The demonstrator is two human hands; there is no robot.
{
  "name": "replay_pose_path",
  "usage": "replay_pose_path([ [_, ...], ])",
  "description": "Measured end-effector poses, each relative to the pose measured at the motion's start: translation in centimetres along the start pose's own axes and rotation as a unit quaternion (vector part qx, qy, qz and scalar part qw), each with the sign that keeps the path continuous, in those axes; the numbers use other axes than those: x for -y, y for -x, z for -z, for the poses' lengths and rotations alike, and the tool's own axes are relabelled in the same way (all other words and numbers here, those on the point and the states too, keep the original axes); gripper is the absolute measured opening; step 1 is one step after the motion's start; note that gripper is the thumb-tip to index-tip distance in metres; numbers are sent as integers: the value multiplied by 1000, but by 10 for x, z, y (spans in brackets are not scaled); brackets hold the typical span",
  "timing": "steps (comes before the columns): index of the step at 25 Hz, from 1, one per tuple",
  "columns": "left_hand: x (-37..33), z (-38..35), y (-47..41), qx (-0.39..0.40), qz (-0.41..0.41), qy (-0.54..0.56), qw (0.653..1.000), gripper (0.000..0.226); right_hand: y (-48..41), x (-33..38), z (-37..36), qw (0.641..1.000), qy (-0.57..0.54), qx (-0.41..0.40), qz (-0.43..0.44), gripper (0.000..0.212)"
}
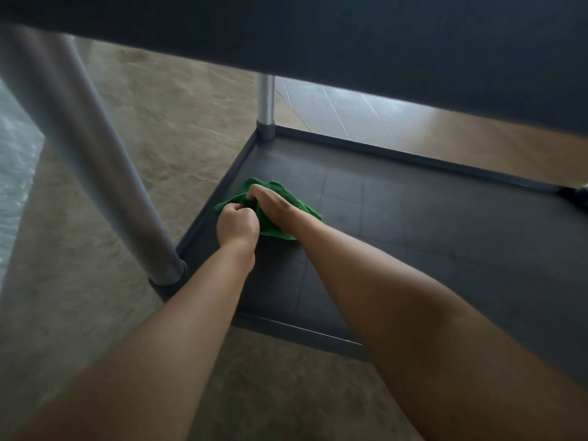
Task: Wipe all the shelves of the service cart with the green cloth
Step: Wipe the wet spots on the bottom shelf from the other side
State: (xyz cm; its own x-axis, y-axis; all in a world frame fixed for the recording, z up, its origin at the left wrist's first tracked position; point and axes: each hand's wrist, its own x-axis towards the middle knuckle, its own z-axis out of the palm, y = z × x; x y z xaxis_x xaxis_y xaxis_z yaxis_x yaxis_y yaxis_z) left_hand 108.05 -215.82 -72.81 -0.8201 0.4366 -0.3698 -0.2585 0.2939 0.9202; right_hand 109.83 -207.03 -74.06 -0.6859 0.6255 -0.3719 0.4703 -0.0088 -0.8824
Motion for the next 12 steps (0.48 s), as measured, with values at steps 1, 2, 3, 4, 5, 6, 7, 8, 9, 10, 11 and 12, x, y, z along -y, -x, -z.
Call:
replay_pose_path([
  [1, -2, -1, 2, -4, -6, -5, 1000, 35, 5, -1, 2, 998, -52, 24, -7, 21],
  [2, -3, -3, 5, -8, -13, -9, 1000, 32, 11, -2, 5, 994, -99, 44, -14, 20],
  [3, -5, -6, 8, -11, -22, -13, 1000, 30, 17, -2, 10, 988, -139, 59, -17, 22],
  [4, -8, -10, 13, -11, -33, -17, 999, 29, 23, -3, 17, 982, -174, 68, -18, 27],
  [5, -11, -13, 17, -8, -48, -23, 999, 28, 29, -4, 24, 975, -207, 73, -17, 31],
  [6, -14, -18, 22, -2, -64, -32, 997, 28, 35, -6, 32, 970, -234, 71, -16, 33],
  [7, -17, -23, 27, 4, -81, -44, 996, 28, 42, -8, 40, 964, -259, 65, -18, 33],
  [8, -20, -28, 34, 12, -96, -61, 993, 28, 49, -10, 49, 957, -284, 59, -21, 33],
  [9, -22, -35, 41, 23, -109, -78, 991, 30, 58, -13, 58, 950, -309, 51, -24, 34],
  [10, -24, -41, 48, 37, -120, -93, 988, 31, 65, -16, 67, 943, -328, 41, -24, 35],
  [11, -26, -48, 56, 55, -130, -106, 984, 32, 73, -20, 76, 938, -345, 31, -22, 36],
  [12, -28, -56, 64, 76, -137, -118, 981, 33, 82, -25, 87, 931, -363, 23, -18, 37],
])
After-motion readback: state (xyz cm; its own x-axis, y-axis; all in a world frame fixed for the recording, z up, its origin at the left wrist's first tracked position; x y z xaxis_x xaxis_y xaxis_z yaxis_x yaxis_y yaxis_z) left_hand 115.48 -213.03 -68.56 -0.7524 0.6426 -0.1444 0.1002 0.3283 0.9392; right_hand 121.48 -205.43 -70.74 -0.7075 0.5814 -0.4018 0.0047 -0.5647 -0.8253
